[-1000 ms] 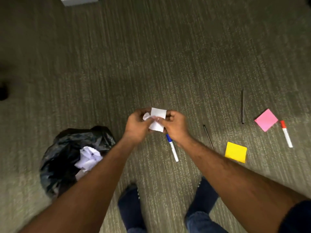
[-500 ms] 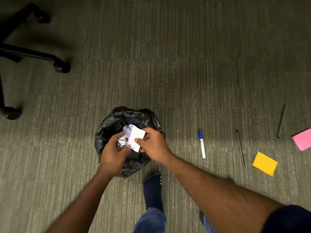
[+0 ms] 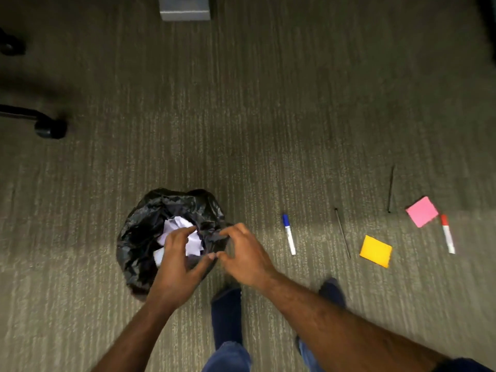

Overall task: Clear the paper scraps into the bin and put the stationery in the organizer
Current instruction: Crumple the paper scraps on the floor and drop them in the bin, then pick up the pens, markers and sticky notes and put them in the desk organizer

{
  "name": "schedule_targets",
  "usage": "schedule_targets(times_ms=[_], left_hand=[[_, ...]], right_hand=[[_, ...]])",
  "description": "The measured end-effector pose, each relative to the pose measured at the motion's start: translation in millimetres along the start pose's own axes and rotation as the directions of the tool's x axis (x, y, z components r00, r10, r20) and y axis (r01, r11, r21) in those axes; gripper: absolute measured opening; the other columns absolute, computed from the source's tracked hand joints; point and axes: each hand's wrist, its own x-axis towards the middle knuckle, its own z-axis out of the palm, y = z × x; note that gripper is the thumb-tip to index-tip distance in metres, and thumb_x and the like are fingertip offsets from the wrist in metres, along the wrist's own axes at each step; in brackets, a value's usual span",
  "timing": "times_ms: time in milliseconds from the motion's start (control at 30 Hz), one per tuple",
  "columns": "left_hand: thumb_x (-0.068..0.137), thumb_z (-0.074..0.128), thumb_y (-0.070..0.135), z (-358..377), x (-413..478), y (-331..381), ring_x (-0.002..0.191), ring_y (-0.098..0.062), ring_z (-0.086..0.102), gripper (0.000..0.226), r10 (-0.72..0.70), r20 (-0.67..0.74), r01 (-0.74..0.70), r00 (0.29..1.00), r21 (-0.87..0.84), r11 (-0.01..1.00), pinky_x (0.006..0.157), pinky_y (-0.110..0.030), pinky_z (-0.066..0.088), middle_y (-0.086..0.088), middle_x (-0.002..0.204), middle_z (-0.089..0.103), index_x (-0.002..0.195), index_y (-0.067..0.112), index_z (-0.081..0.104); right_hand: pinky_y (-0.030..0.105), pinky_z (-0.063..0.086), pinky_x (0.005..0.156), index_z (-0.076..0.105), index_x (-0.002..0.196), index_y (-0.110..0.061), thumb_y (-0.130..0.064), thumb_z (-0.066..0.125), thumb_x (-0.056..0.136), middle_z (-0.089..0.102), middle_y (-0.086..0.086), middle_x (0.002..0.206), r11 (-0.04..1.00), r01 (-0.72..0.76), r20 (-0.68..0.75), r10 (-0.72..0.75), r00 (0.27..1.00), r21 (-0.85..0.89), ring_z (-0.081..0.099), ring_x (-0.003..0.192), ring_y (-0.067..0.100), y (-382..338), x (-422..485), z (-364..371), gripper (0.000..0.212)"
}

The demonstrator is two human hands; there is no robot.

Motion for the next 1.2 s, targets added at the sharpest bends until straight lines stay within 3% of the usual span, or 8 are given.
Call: schedule_targets(times_ms=[133, 300, 500, 667, 833, 1000, 1067, 1200], left_hand=[[0.079, 0.077, 0.025, 34.3, 13.3, 27.6, 0.117, -0.008, 0.052, 0.057, 0.103, 0.174, -0.105, 0.979, 0.003, 0.994, 0.094, -0.035, 0.050, 0.013, 0.124, 0.050, 0.127, 0.033, 0.046], [0.082, 0.073, 0.022, 79.2, 25.8, 67.5, 0.099, -0.002, 0.059, 0.052, 0.121, 0.448, -0.165, 0.886, 0.060, 0.984, 0.085, -0.032, 0.055, 0.005, 0.120, 0.057, 0.125, 0.034, 0.047], [0.083, 0.070, 0.032, 144.7, 35.1, 92.3, 0.094, -0.002, 0.060, 0.053, 0.086, 0.558, -0.206, 0.825, 0.156, 0.966, 0.083, -0.033, 0.055, 0.016, 0.109, 0.057, 0.132, 0.030, 0.049], [0.084, 0.072, 0.025, 212.3, 35.4, 88.5, 0.084, -0.006, 0.062, 0.045, 0.001, 0.527, -0.124, 0.850, 0.198, 0.972, 0.077, -0.028, 0.052, 0.011, 0.101, 0.059, 0.124, 0.026, 0.053], [0.083, 0.070, 0.030, 268.7, 43.1, 54.2, 0.080, -0.017, 0.064, 0.033, -0.175, 0.354, 0.034, 0.919, 0.368, 0.929, 0.071, -0.025, 0.047, 0.003, 0.088, 0.065, 0.113, 0.019, 0.060], [0.083, 0.066, 0.036, 309.3, 79.6, 4.9, 0.097, -0.027, 0.066, 0.033, -0.379, 0.267, 0.162, 0.886, 0.587, 0.793, 0.075, -0.028, 0.046, -0.008, 0.108, 0.069, 0.109, 0.017, 0.061], [0.084, 0.064, 0.037, 318.4, 96.2, -8.7, 0.096, -0.030, 0.065, 0.033, -0.400, 0.181, 0.234, 0.899, 0.573, 0.785, 0.074, -0.030, 0.047, -0.012, 0.107, 0.069, 0.106, 0.014, 0.060], [0.080, 0.070, 0.044, 338.4, 122.1, -23.1, 0.100, -0.034, 0.064, 0.056, -0.444, 0.008, 0.397, 0.896, 0.436, 0.808, 0.076, -0.034, 0.049, -0.017, 0.114, 0.065, 0.119, 0.006, 0.053]], right_hand=[[0.032, 0.049, 0.096, 0.053, 0.126, -0.022, -0.030, 0.068, 0.084, 0.050, -0.003, 0.126, 0.990, -0.120, -0.041, 0.123, 0.992, 0.077, 0.054, 0.114, 0.014, 21.9, -23.8, -24.5, 0.046], [0.030, 0.047, 0.099, 0.057, 0.124, -0.018, -0.024, 0.070, 0.082, 0.055, 0.001, 0.124, 0.970, -0.203, -0.114, 0.219, 0.969, 0.137, 0.055, 0.113, 0.015, 59.0, -46.5, -58.6, 0.044], [0.029, 0.050, 0.092, 0.061, 0.112, -0.017, -0.018, 0.068, 0.079, 0.060, -0.001, 0.110, 0.934, -0.256, -0.231, 0.313, 0.921, 0.247, 0.058, 0.100, 0.012, 120.9, -73.1, -80.7, 0.034], [0.034, 0.051, 0.082, 0.066, 0.098, -0.013, -0.014, 0.065, 0.078, 0.065, 0.003, 0.097, 0.934, -0.265, -0.316, 0.333, 0.888, 0.238, 0.061, 0.088, 0.017, 188.6, -90.7, -96.1, 0.020], [0.032, 0.049, 0.065, 0.064, 0.082, -0.019, -0.019, 0.058, 0.080, 0.069, -0.001, 0.087, 0.886, -0.455, -0.391, 0.452, 0.802, 0.090, 0.064, 0.079, 0.022, 266.2, -92.7, -107.3, 0.007], [0.034, 0.049, 0.065, 0.066, 0.085, -0.014, -0.019, 0.054, 0.085, 0.070, 0.008, 0.092, 0.844, -0.535, -0.420, 0.497, 0.759, 0.032, 0.064, 0.087, 0.032, 337.3, -56.9, -114.8, 0.013], [0.036, 0.051, 0.067, 0.066, 0.087, -0.012, -0.019, 0.054, 0.086, 0.071, 0.010, 0.093, 0.851, -0.524, -0.415, 0.489, 0.768, 0.033, 0.064, 0.089, 0.034, 356.9, -38.4, -117.8, 0.015], [0.036, 0.052, 0.073, 0.065, 0.088, -0.014, -0.024, 0.060, 0.085, 0.071, 0.010, 0.095, 0.842, -0.535, -0.369, 0.518, 0.771, 0.065, 0.064, 0.092, 0.032, 389.3, -6.2, -118.6, 0.012]])
